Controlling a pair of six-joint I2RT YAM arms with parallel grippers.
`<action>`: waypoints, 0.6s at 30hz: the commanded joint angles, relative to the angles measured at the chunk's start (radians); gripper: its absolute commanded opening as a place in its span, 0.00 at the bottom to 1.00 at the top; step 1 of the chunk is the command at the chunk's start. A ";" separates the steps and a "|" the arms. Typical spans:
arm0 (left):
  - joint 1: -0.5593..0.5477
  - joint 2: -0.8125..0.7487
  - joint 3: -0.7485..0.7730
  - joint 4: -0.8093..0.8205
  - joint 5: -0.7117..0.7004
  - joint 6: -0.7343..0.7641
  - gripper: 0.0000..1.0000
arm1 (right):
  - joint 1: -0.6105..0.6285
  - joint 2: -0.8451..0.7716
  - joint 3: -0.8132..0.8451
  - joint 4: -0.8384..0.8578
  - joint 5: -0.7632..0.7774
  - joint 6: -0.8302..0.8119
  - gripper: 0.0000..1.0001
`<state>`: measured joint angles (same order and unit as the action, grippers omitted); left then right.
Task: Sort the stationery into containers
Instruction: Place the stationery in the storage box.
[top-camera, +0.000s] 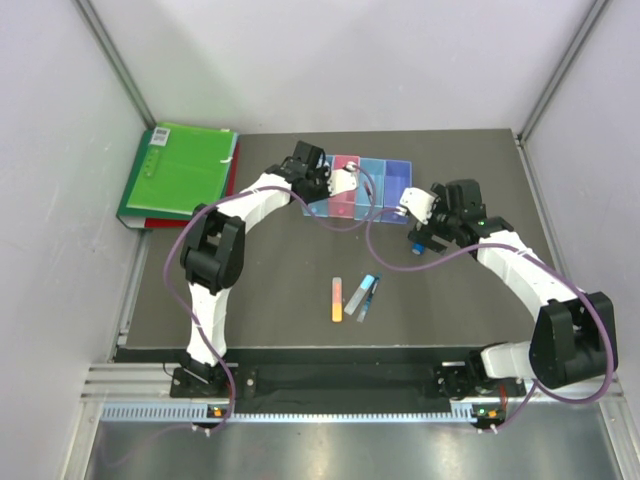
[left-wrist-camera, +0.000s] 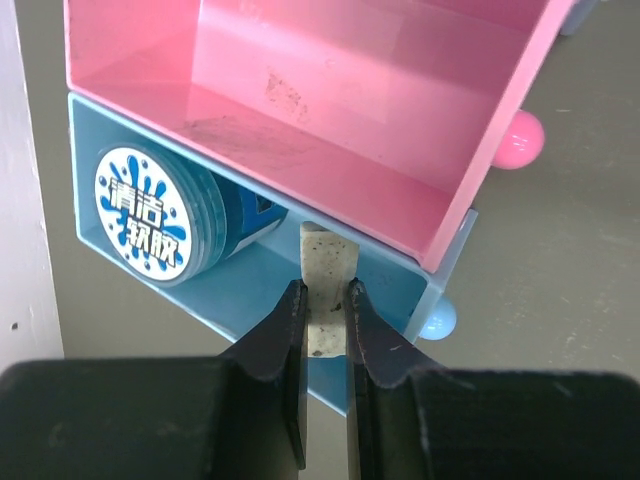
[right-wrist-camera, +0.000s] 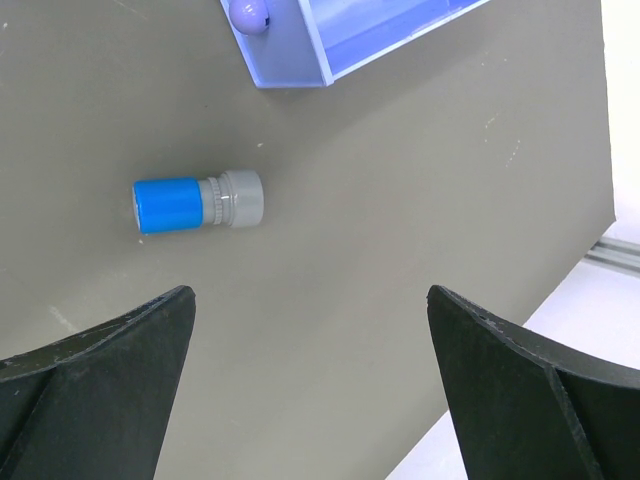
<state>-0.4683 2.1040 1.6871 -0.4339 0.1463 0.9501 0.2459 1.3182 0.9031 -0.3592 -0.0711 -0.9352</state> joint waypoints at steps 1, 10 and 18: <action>0.003 -0.013 0.028 -0.080 0.085 0.052 0.00 | -0.007 0.004 0.030 0.034 -0.004 -0.002 0.99; 0.002 -0.018 0.033 -0.169 0.125 0.078 0.00 | -0.008 0.000 0.026 0.028 -0.004 -0.001 1.00; 0.003 -0.027 0.011 -0.143 0.087 0.078 0.16 | -0.008 0.004 0.031 0.031 -0.009 0.001 1.00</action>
<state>-0.4652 2.1040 1.6920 -0.5545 0.2310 1.0237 0.2459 1.3182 0.9031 -0.3592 -0.0711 -0.9348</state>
